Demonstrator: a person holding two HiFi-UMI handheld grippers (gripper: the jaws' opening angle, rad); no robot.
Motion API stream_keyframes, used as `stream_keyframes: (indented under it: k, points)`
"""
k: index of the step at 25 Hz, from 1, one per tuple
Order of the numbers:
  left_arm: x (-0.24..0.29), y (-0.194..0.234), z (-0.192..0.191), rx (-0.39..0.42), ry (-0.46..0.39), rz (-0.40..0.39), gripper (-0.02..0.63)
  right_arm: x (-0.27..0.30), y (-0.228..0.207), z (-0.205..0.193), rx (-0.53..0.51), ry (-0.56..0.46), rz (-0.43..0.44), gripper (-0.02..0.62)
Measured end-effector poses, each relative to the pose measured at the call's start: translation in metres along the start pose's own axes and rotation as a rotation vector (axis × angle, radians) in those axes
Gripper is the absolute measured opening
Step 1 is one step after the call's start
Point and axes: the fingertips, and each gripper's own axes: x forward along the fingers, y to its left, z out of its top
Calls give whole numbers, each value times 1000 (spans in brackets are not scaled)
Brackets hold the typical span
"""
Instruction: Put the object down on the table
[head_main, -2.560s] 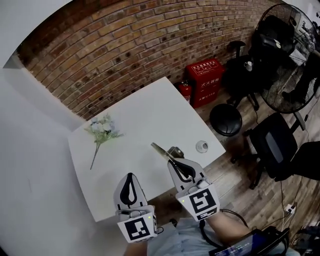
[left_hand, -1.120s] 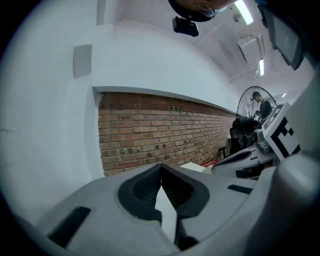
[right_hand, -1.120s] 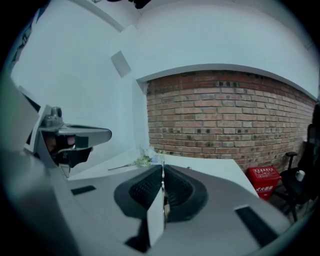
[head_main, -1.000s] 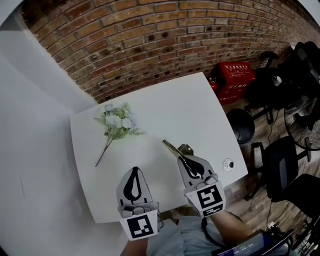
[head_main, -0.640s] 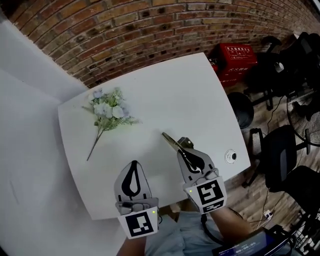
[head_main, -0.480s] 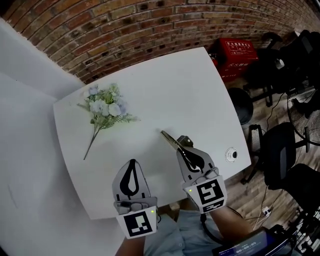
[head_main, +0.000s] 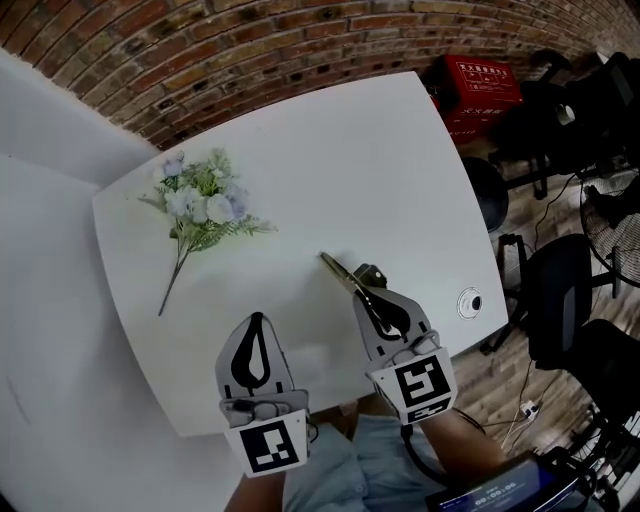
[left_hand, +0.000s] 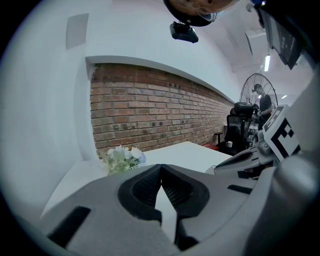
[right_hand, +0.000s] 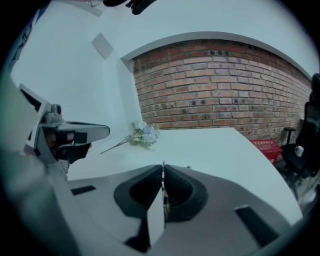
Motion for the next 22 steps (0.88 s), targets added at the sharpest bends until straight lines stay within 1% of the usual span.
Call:
stream_keyframes:
  k: [5, 9, 13, 18, 22]
  points:
    - [3, 0, -4, 0, 13, -5, 8, 1, -3, -2, 13, 0, -2, 20]
    - [6, 1, -7, 3, 20, -9, 8, 3, -8, -8, -13, -21, -9, 20]
    - [8, 2, -7, 2, 20, -12, 8, 5, -7, -9, 6, -6, -15, 20]
    - [12, 1, -10, 7, 29, -19, 8, 8, -13, -14, -11, -17, -25, 21]
    - [15, 0, -12, 10, 38, -23, 8, 9, -14, -11, 14, -12, -28, 23]
